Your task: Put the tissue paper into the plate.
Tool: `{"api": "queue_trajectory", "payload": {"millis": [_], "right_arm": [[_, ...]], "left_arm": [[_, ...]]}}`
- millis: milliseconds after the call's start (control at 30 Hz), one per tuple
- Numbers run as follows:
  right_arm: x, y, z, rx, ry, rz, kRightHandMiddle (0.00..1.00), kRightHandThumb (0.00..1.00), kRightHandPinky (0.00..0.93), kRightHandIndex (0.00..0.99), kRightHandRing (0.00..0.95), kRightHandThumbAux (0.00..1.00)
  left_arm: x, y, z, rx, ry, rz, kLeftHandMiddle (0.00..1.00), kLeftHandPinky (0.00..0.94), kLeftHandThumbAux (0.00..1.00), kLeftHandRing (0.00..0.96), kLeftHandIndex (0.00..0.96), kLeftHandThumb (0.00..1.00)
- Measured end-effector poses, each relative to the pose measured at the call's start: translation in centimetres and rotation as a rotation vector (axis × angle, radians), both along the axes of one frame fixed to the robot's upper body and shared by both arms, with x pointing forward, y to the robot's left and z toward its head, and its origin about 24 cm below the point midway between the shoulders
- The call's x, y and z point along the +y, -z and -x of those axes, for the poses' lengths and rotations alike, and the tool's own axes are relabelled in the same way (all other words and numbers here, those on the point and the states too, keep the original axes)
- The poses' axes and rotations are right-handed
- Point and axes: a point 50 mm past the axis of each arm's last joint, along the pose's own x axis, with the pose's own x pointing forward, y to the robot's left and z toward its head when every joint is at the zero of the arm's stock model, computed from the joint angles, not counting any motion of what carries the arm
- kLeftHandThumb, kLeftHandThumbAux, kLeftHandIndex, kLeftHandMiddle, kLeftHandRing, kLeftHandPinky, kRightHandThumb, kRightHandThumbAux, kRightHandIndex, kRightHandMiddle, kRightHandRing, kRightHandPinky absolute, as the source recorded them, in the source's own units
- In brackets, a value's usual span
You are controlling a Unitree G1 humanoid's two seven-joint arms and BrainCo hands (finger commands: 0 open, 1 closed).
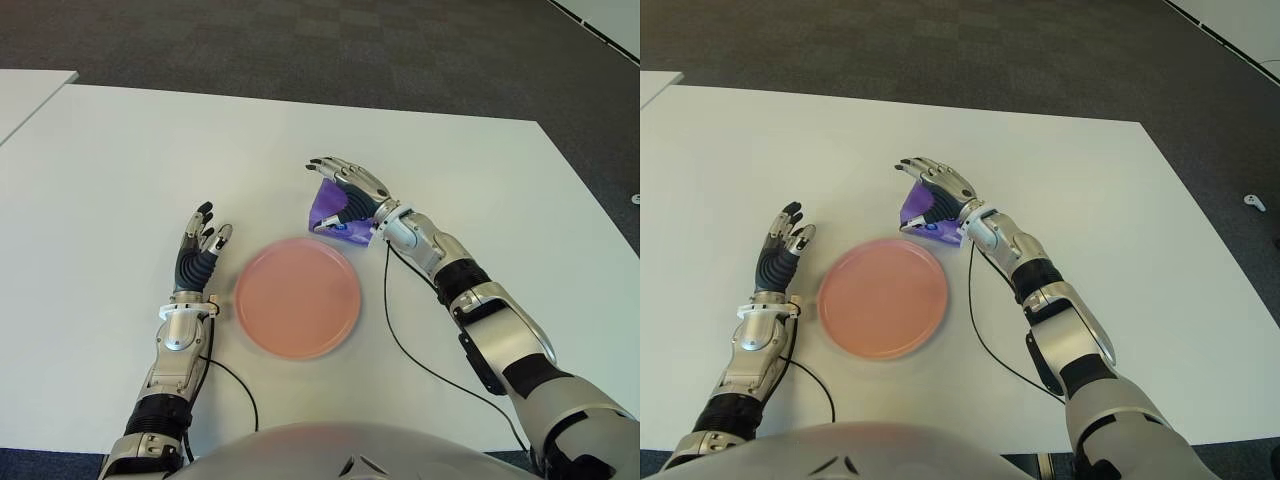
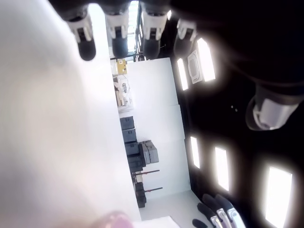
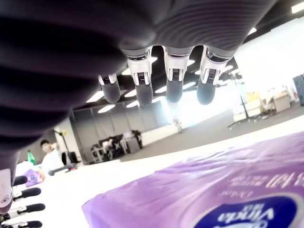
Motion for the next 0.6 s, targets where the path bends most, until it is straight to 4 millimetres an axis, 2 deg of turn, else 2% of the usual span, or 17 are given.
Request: {"api": "queue_trajectory", "payload": {"millis": [600], "right_arm": [[-1.1,-0.5,-0.3,0.047,0.011,-0.001,0.0,0.032,0.0,0.0,0.0,0.486]], "left_arm": [[0.0,0.0,0.0,0.0,-0.001,0.001,0.0,0.0,0.419,0.0,0.0,0.0]]}}
